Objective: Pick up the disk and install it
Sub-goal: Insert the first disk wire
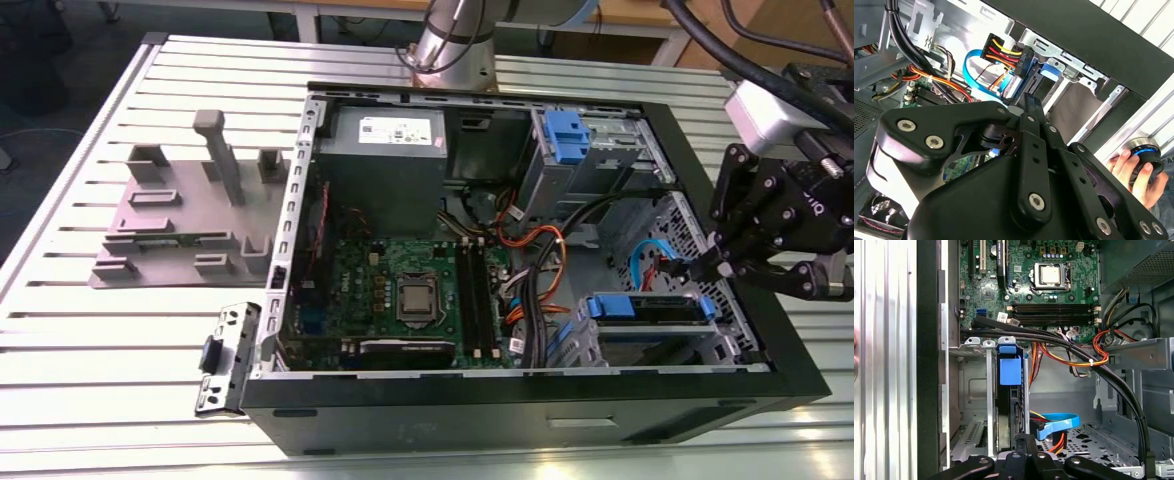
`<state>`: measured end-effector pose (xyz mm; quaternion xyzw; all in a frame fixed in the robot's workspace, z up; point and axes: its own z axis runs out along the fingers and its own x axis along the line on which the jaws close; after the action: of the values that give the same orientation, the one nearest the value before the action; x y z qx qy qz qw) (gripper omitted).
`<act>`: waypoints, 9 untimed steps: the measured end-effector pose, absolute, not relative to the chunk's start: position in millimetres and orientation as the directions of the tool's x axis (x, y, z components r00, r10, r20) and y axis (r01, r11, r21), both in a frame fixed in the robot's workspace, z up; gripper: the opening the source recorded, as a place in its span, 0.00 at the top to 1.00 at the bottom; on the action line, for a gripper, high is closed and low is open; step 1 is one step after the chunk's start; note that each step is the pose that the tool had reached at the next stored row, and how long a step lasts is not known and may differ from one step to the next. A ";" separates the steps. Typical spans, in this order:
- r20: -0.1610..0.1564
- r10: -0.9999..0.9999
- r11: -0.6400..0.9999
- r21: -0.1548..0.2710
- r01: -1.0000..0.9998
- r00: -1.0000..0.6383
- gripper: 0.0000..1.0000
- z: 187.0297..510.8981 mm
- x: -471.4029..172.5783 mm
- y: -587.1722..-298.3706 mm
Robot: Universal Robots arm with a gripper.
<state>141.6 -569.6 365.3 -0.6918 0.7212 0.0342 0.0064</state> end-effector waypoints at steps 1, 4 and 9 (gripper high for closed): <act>-0.057 -0.997 0.040 0.040 -0.998 -0.043 0.90 365.3 141.6 -569.6; -0.057 -0.997 0.040 0.040 -0.998 -0.043 0.89 365.3 141.6 -569.6; -0.057 -0.997 0.040 0.040 -0.998 -0.043 0.71 365.3 141.7 -569.6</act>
<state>141.7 -569.6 365.3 -0.6918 0.7212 0.0342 0.0064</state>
